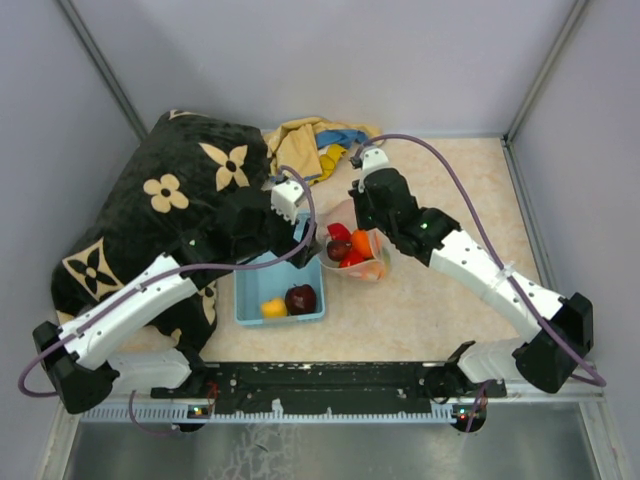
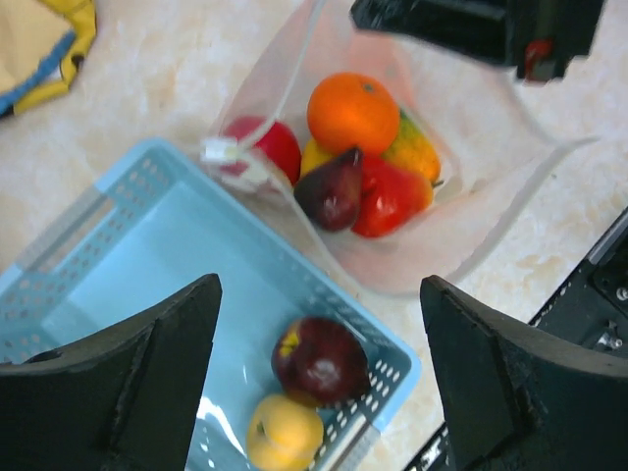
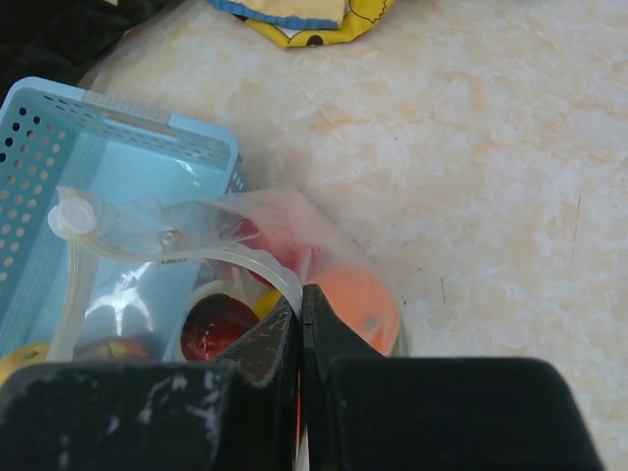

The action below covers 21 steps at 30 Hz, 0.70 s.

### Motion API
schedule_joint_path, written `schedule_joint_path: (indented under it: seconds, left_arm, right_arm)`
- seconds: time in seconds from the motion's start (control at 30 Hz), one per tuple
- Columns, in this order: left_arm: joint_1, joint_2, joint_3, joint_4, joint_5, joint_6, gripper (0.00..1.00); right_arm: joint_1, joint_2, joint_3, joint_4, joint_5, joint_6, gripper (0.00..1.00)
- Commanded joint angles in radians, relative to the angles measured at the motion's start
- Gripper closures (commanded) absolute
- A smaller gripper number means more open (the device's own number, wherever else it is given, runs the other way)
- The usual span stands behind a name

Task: Place the food in the zip-top bag and seal the zipper
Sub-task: Place the fake fruit in the zipper food storage bag, then pick up the fake fruit from the bin.

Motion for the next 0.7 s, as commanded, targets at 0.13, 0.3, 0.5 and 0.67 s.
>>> schedule_joint_path:
  seconds: [0.13, 0.3, 0.5, 0.67]
  left_arm:
    - [0.004, -0.068, -0.075, -0.278, -0.102, -0.164, 0.09]
    - [0.022, -0.062, -0.094, -0.377, -0.105, -0.225, 0.09]
    - [0.069, -0.009, -0.107, -0.466, -0.060, -0.264, 0.08]
    - [0.144, 0.032, -0.125, -0.537, 0.014, -0.293, 0.07]
  right_arm:
    - [-0.011, -0.062, 0.011, 0.033, 0.161, -0.066, 0.99]
    - [-0.051, -0.106, 0.015, 0.006, 0.204, -0.103, 0.99]
    - [-0.066, -0.148, -0.001, -0.025, 0.246, -0.141, 0.99]
    - [-0.070, -0.178, -0.040, -0.029, 0.281, -0.158, 0.99]
